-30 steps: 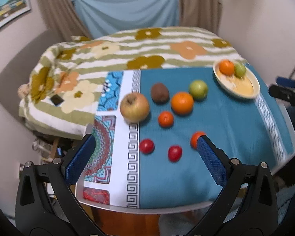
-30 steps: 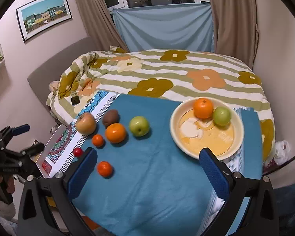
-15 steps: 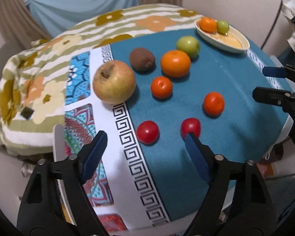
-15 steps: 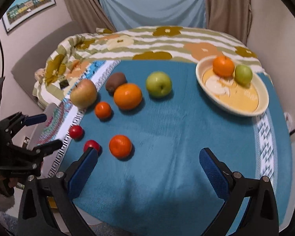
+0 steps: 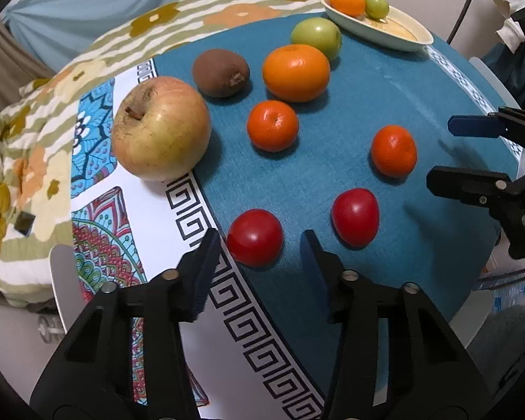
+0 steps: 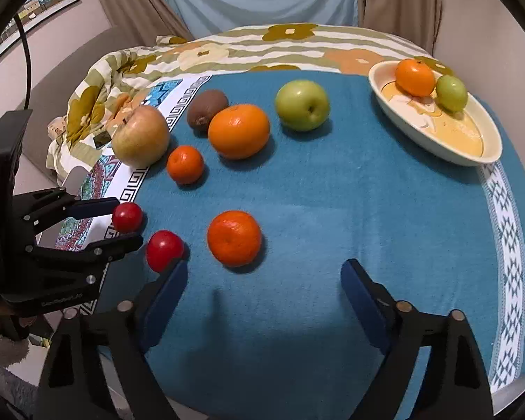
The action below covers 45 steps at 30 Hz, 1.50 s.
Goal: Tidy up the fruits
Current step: 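Grasp a red tomato with the left tool while the right tool grasps a tangerine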
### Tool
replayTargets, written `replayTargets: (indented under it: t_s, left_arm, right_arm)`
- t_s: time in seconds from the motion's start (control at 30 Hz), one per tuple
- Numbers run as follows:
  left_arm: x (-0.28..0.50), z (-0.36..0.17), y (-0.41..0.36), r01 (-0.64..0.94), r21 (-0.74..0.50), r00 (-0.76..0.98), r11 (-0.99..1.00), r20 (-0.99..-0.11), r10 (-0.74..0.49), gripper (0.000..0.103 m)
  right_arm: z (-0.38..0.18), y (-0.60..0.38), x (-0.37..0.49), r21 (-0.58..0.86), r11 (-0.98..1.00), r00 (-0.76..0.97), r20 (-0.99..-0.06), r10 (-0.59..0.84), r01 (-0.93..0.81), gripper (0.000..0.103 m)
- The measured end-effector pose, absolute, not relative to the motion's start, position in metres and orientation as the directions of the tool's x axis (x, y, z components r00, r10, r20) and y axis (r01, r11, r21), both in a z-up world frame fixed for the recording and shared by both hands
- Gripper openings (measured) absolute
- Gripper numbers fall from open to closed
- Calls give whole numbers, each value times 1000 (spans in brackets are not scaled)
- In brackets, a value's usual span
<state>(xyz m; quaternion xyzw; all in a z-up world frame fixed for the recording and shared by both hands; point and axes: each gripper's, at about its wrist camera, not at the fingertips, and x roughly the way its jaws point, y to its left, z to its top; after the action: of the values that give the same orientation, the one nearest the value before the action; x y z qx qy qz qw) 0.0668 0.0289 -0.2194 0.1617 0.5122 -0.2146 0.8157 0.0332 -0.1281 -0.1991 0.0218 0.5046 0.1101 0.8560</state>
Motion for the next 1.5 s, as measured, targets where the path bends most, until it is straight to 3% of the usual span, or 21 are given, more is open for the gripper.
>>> replayTargets:
  t_s: [0.1, 0.17, 0.47, 0.6, 0.93, 1.07, 1.5]
  left_arm:
    - [70, -221, 29, 518, 32, 373, 855, -908, -192, 47]
    - [70, -223, 27, 523, 35, 370, 852, -909, -190, 38]
    - [65, -222, 30, 535, 46, 375, 843, -908, -188, 36]
    - [64, -222, 34, 517, 41, 374, 855, -909, -183, 36]
    - [56, -216, 40, 467, 34, 386, 883, -907, -169, 36]
    - [51, -212, 44, 442, 32, 396, 896, -904, -163, 36]
    - [42, -175, 38, 340, 33, 455, 940, -881, -133, 36]
  right_arm:
    - [-200, -125, 36, 154, 973, 457, -863, 216, -169, 76]
    - [-201, -123, 37, 151, 973, 457, -863, 215, -172, 75]
    - [-202, -114, 43, 128, 972, 464, -861, 207, -196, 74]
    - [-206, -109, 46, 122, 969, 449, -868, 210, -217, 62]
    - [-210, -106, 54, 119, 961, 444, -868, 222, -248, 52]
    - [-210, -103, 56, 118, 952, 433, -870, 236, -281, 36]
    - [-182, -117, 49, 125, 927, 459, -840, 289, -354, 35]
